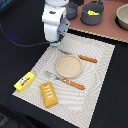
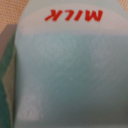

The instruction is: Interact with the objects in diverse but meaningful ways.

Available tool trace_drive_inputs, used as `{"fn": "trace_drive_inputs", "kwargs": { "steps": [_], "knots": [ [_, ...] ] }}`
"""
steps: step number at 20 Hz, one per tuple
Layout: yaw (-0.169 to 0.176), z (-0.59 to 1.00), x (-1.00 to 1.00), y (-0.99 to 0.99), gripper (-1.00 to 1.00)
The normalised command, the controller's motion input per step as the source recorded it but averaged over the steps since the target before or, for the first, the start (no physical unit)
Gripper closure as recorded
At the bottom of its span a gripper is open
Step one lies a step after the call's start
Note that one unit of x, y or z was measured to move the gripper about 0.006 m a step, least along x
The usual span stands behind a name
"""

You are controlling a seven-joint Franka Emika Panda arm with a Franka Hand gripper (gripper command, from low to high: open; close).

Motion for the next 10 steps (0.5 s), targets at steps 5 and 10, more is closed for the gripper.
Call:
{"fn": "trace_drive_inputs", "kwargs": {
  "steps": [5, 10],
  "knots": [
    [0.028, -0.01, -0.09, 0.39, 1.0],
    [0.021, -0.08, 0.0, 0.22, 1.0]
  ]
}}
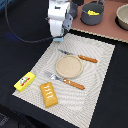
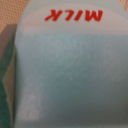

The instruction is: Interact with the objects in diverse but meaningful ways.

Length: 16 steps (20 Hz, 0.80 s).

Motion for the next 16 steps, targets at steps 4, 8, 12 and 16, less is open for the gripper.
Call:
{"fn": "trace_drive_inputs", "kwargs": {
  "steps": [4, 8, 12, 16],
  "knots": [
    [0.009, -0.14, -0.02, 0.13, -1.0],
    [0.011, -0.12, -0.04, 0.13, -1.0],
    [0.022, -0.08, -0.07, 0.12, -1.0],
    [0.023, 0.28, 0.0, 0.11, -1.0]
  ]
}}
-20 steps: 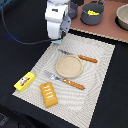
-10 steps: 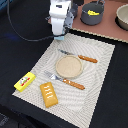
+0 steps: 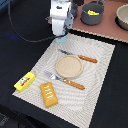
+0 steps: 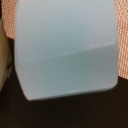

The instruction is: Interact with the objects in diverse but meaningful ways.

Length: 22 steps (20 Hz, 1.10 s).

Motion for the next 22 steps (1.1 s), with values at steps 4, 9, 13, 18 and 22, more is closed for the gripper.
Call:
{"fn": "trace_drive_inputs", "kwargs": {
  "steps": [4, 9, 13, 18, 22],
  "knots": [
    [-0.023, 1.0, 0.0, 0.02, -1.0],
    [-0.012, 1.0, 0.02, -0.17, -1.0],
    [0.001, 0.71, 0.08, -0.6, -1.0],
    [0.008, 0.5, 0.05, -0.79, -1.0],
    [0.001, 0.42, 0.02, -0.82, -1.0]
  ]
}}
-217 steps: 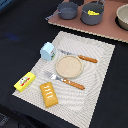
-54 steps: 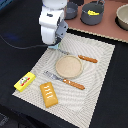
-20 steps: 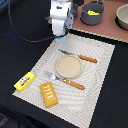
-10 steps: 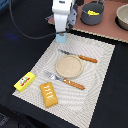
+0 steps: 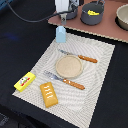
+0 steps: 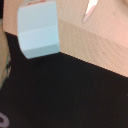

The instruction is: Interact with the objects in diverse but meaningful ways.

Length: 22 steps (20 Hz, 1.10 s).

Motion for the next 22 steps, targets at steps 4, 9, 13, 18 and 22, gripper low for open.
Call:
{"fn": "trace_drive_inputs", "kwargs": {
  "steps": [4, 9, 13, 18, 22],
  "knots": [
    [0.012, 0.23, 0.01, -0.85, -1.0],
    [0.026, 0.06, 0.0, -0.87, -1.0],
    [0.027, 0.0, -0.01, -0.87, -1.0],
    [0.027, -0.04, -0.09, -0.86, -1.0],
    [0.029, -0.1, -0.14, -0.86, -1.0]
  ]
}}
